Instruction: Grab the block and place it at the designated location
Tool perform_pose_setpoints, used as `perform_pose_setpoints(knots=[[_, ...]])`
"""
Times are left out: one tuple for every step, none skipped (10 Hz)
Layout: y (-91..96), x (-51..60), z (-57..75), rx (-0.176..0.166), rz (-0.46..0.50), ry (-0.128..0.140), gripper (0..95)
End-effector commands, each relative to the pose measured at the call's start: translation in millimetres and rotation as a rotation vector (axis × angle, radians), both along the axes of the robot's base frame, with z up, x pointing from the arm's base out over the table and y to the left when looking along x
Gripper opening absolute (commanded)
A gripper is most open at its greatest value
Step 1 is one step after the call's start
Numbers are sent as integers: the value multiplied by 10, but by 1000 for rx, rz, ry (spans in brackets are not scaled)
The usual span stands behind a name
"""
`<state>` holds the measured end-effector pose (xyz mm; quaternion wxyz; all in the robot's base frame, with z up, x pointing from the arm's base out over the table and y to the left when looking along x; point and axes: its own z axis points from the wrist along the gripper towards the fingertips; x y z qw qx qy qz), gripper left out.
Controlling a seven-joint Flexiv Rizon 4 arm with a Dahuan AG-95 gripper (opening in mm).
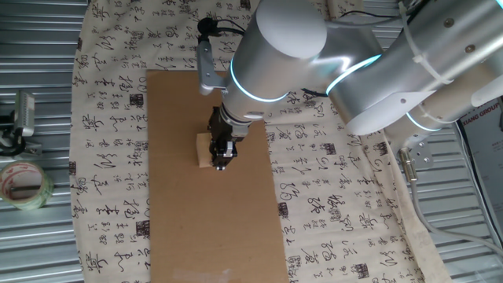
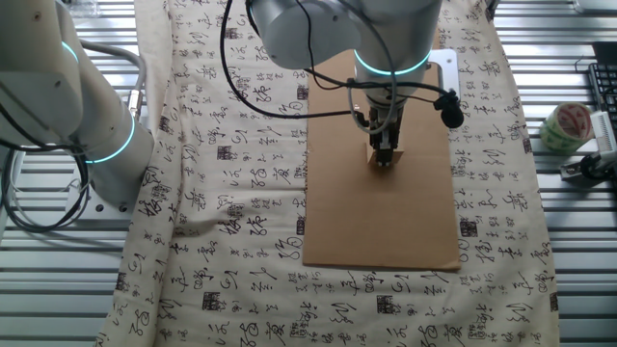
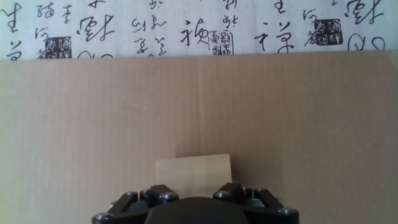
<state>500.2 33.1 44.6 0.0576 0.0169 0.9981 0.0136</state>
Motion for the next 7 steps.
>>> perform_pose_setpoints(knots=[[-7, -2, -1, -2, 0, -2, 0], [-7, -1, -8, -3, 0, -2, 0], [-7, 0, -12, -3, 1, -3, 0], [-7, 0, -12, -2, 1, -3, 0], [-7, 0, -13, -3, 3, -3, 0], [-7, 0, -14, -3, 3, -4, 0], [-7, 1, -18, -2, 3, -3, 0]])
